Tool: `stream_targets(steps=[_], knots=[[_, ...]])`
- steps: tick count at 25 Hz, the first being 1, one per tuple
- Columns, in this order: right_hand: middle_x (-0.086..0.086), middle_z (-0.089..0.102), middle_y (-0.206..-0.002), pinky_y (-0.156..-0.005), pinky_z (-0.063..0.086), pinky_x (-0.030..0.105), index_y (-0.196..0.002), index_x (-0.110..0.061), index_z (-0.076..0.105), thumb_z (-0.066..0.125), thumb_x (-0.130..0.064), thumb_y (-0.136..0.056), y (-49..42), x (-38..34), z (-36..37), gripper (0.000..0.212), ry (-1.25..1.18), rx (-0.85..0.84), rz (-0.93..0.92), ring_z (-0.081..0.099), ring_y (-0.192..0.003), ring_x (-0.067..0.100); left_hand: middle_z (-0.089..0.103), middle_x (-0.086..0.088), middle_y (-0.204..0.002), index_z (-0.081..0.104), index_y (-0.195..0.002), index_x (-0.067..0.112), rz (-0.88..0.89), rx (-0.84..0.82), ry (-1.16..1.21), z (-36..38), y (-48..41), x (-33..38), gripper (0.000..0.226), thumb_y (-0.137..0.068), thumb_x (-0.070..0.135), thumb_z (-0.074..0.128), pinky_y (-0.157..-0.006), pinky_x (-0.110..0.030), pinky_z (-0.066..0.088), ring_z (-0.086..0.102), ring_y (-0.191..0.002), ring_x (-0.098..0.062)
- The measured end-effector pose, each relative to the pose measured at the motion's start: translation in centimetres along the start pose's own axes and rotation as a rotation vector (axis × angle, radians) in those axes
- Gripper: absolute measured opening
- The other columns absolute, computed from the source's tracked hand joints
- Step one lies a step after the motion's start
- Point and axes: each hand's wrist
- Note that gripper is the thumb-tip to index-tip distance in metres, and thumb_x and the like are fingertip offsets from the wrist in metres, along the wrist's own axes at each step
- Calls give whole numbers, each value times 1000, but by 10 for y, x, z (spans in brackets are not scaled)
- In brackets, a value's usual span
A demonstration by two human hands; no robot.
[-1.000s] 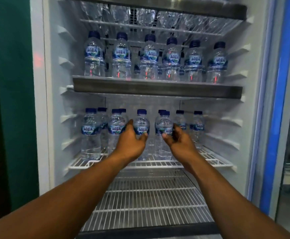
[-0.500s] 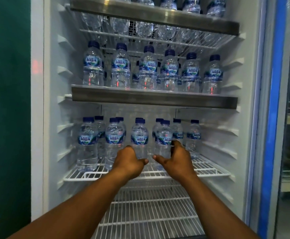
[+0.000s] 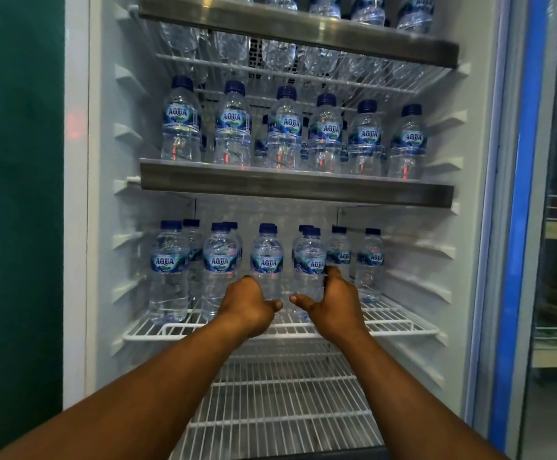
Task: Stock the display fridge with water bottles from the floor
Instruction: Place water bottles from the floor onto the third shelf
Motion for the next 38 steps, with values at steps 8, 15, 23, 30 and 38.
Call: stream_targets(steps=[8, 15, 23, 30, 38], knots=[[4, 65, -126, -96, 52, 38, -132, -14, 49, 84, -38, -75, -2, 4, 3, 70, 34, 22, 1, 62, -114, 24, 66, -4, -110, 58, -117, 15, 35, 21, -10, 2, -1, -6, 46, -83, 41, 74, -87, -37, 54, 63, -98, -23], [5, 66, -119, -90, 55, 36, -127, -13, 50, 84, -40, -74, -3, 6, -1, 68, 128, -45, -6, 64, -106, 25, 69, -4, -100, 66, -102, 14, 115, 158, -129, 1, 10, -9, 32, -82, 35, 78, -77, -28, 51, 66, -91, -24], [5, 67, -115, -89, 56, 37, -123, -14, 51, 84, -39, -74, -7, 7, 0, 64, 141, -82, 33, 65, -102, 24, 70, -3, -97, 68, -101, 17, 150, 187, -175, 6, 7, -14, 32, -80, 40, 77, -79, -34, 57, 67, -86, -20], [2, 47, -99, -75, 50, 35, -103, -12, 49, 74, -16, -78, 45, -6, -2, 35, 38, 372, -351, 48, -89, 17, 67, -2, -108, 55, -125, 14, 375, 399, -64, -20, 65, -26, 45, -86, 25, 73, -81, -27, 55, 64, -94, -16], [0, 50, -64, -53, 44, 38, -73, -13, 54, 64, -6, -74, 171, -55, 84, 12, -199, -124, -697, 48, -56, 20, 61, 5, -89, 62, -100, 17, 365, 451, -339, -89, 175, -171, 17, -83, 16, 64, -64, -28, 49, 58, -73, -14]])
Point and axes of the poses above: each hand's wrist, its own y-axis away from the middle knuckle, its own z-axis out of the palm, x = y × z
